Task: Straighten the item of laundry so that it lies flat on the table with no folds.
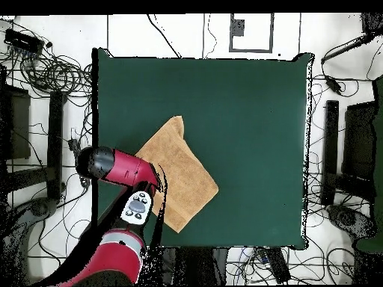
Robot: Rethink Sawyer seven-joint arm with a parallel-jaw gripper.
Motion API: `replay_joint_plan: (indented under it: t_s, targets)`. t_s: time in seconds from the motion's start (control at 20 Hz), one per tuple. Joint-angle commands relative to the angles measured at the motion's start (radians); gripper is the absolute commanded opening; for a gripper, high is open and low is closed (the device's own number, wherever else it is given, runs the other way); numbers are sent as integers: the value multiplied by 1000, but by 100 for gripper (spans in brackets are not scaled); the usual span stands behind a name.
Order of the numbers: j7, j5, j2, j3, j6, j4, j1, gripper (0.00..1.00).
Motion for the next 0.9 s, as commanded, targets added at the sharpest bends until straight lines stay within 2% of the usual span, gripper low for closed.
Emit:
replay_joint_plan:
  t_s: [0.05, 0.35, 0.65, 0.9]
  targets:
    - [134, -1, 172, 68, -68, -131, -7, 100]
    - [121, -2, 158, 72, -45, -122, -10, 100]
    - [103, -35, 37, 40, 91, -51, -13, 100]
    - [77, -53, 10, 41, 76, -9, -24, 100]
